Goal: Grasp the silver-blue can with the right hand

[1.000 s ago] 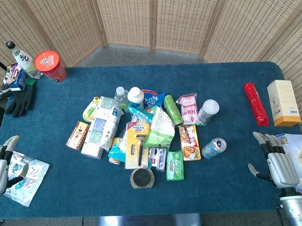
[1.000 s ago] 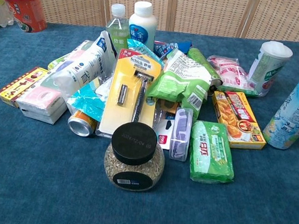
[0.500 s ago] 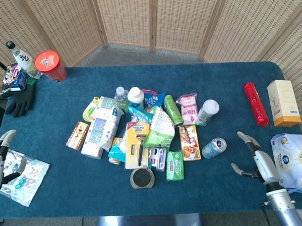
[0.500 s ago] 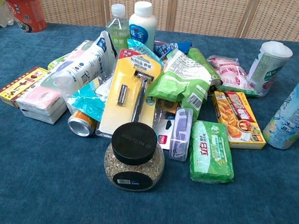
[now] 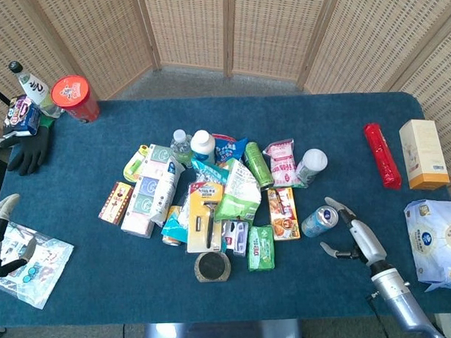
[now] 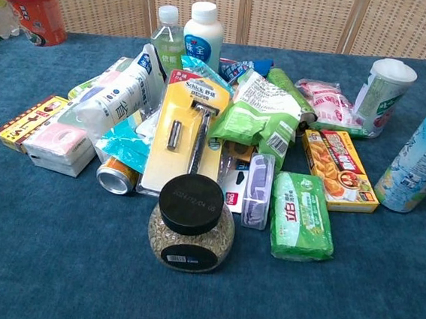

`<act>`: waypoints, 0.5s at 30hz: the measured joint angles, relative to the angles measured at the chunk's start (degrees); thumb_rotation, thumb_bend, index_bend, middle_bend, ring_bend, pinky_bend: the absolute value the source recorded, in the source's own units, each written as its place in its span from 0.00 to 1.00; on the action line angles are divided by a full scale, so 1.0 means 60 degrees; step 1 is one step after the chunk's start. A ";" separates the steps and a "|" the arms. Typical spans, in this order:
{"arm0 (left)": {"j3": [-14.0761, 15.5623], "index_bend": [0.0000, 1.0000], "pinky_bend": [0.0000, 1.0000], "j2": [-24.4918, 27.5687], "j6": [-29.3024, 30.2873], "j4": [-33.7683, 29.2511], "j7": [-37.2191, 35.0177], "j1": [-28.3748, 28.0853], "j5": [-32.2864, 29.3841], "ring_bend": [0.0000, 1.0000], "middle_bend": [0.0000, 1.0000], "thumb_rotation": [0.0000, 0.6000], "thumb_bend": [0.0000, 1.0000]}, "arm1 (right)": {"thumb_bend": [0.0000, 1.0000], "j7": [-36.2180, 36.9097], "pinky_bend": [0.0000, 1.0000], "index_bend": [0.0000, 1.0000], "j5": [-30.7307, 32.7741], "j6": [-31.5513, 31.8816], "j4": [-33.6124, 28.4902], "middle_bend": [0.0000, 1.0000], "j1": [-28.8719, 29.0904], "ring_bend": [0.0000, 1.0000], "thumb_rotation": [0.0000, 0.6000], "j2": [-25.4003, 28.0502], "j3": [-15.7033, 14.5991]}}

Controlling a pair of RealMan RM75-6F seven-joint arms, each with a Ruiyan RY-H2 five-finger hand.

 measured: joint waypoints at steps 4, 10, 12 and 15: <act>0.0010 0.03 0.00 0.0004 -0.0029 0.0031 0.0011 -0.0002 -0.0025 0.25 0.15 0.90 0.41 | 0.30 0.0207 0.00 0.00 0.0049 -0.0138 0.0094 0.00 0.0159 0.00 1.00 -0.0145 0.0031; 0.0015 0.03 0.00 0.0018 0.0014 0.0111 -0.0083 0.0058 -0.0100 0.25 0.14 0.90 0.41 | 0.30 0.0473 0.00 0.00 0.0078 -0.0340 0.0159 0.00 0.0379 0.00 0.99 -0.0327 0.0040; 0.0021 0.03 0.00 0.0017 0.0026 0.0161 -0.0125 0.0082 -0.0122 0.25 0.14 0.90 0.41 | 0.30 0.0561 0.00 0.00 0.0094 -0.0401 0.0184 0.00 0.0451 0.00 1.00 -0.0381 0.0054; 0.0044 0.03 0.00 0.0015 0.0050 0.0242 -0.0195 0.0133 -0.0152 0.25 0.14 0.90 0.41 | 0.30 0.0721 0.00 0.00 0.0142 -0.0504 0.0227 0.00 0.0549 0.00 1.00 -0.0435 0.0087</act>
